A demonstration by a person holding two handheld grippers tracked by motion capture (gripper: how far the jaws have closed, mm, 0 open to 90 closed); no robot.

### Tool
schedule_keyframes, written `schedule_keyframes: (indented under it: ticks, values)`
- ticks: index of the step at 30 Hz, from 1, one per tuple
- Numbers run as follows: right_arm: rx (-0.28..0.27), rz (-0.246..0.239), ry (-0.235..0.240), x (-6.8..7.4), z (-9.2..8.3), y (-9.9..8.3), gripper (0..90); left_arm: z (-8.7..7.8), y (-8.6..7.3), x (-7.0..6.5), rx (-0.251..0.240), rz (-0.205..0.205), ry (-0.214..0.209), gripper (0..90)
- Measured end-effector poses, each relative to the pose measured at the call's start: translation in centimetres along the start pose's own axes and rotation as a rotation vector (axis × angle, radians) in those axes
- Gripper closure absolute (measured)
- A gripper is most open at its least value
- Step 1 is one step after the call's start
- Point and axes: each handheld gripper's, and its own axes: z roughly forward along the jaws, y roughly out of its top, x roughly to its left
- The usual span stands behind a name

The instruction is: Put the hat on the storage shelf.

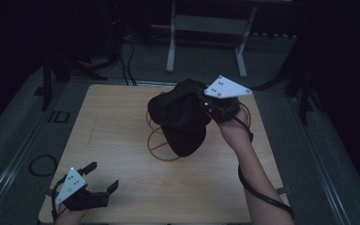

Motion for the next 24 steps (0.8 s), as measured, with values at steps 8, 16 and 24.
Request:
schedule_keyframes:
  ticks: [8,16,24]
  values:
    - [0.088,-0.007,0.084,0.6,3.5,-0.4,86.5,0.5,-0.6,-0.3,0.023,0.005,-0.031,2.4]
    - [0.122,0.023,0.147,0.9,5.5,-1.8,80.2,0.8,-0.9,-0.3,0.038,-0.003,-0.042,2.5]
    - [0.101,0.110,0.202,0.6,6.0,-2.3,66.5,0.9,-1.1,-0.1,0.044,-0.005,-0.048,2.5]
